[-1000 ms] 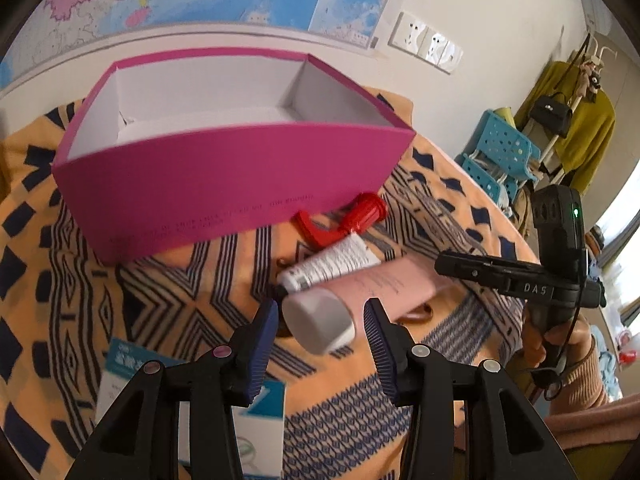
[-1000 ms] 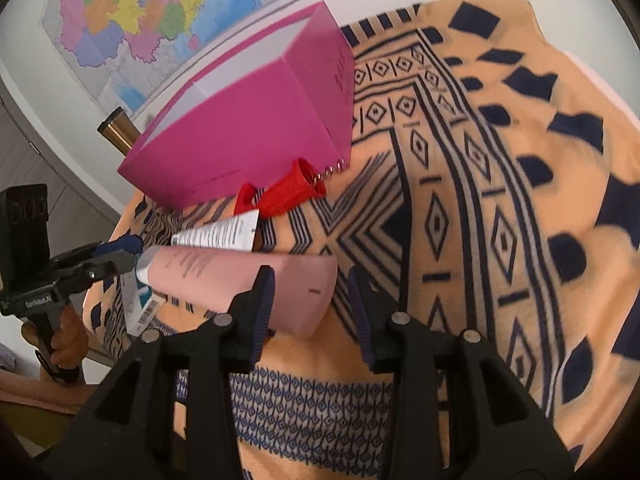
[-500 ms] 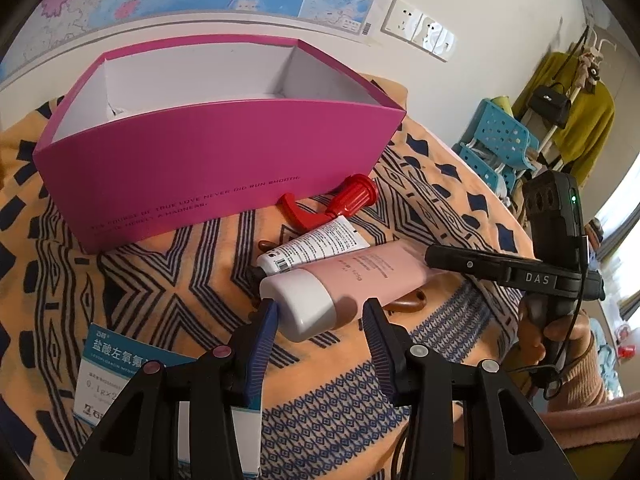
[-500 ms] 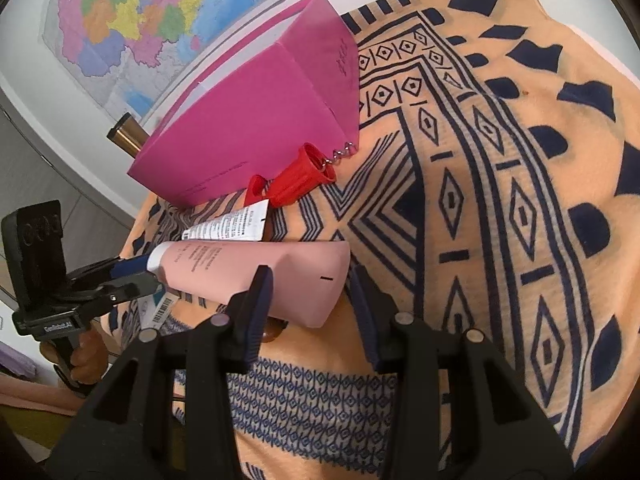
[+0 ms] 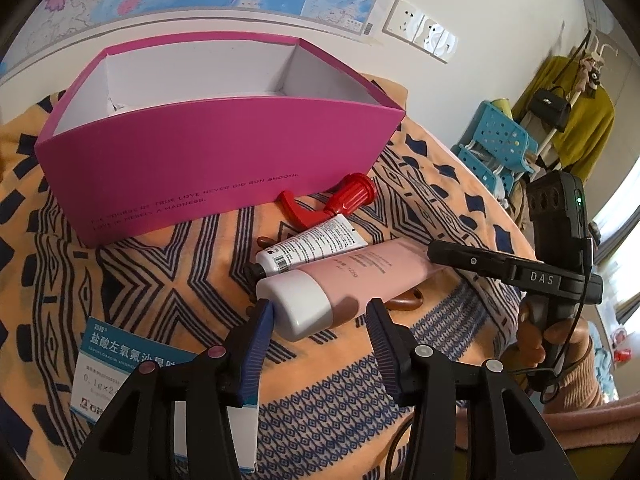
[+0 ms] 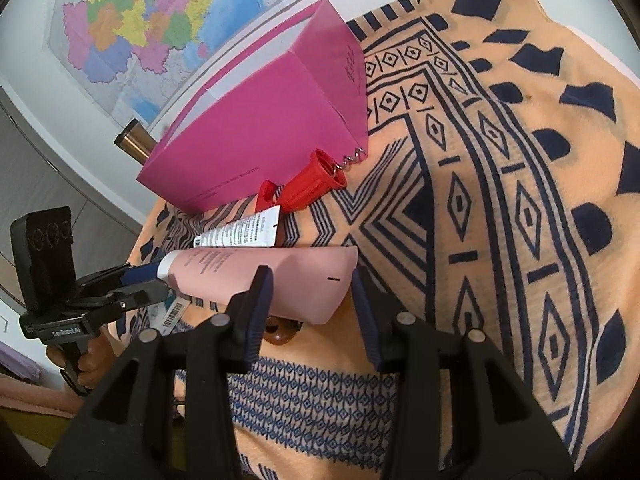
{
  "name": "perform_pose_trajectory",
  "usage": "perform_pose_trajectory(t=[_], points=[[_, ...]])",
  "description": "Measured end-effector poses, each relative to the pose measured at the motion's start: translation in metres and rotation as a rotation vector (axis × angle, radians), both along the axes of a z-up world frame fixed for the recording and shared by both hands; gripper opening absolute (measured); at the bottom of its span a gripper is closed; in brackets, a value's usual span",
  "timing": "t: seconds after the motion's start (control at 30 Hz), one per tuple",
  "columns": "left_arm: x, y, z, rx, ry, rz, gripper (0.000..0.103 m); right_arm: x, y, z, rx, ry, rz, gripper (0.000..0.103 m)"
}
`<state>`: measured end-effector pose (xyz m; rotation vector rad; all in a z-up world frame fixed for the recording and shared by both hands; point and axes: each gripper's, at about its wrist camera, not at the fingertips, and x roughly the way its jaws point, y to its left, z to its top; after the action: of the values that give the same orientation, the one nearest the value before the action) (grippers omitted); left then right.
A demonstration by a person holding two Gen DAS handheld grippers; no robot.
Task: Organize rigid objects
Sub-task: 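Move the right gripper to the large pink tube with white cap, then grasp the pink tube with the right gripper and lift it over the box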
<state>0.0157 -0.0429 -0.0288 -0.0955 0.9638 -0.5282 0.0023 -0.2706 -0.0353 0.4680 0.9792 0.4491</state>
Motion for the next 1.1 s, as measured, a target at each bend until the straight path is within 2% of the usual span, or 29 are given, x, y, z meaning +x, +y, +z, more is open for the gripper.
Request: perform_pose_trajectory(t=[0.33,0.57,0.83,1.1], points=[[-0.007,0.007,0.024,-0.041,-0.056,0.014,0.048,0.0,0.006,0.025,-0.033,-0.071,0.02,0.044],[-0.004,0.014,0.051,-0.053,-0.121,0.033,0.048,0.008,0.014,0.058,-0.065,-0.165,0.042,0.044],[0.009,0.017,0.079,-0.034,-0.212,0.061,0.048,0.027,0.02,0.091,-0.082,-0.27,0.055,0.044],[0.033,0.023,0.087,-0.018,-0.246,0.103,0.048,0.049,0.028,0.107,-0.093,-0.32,0.068,0.044]])
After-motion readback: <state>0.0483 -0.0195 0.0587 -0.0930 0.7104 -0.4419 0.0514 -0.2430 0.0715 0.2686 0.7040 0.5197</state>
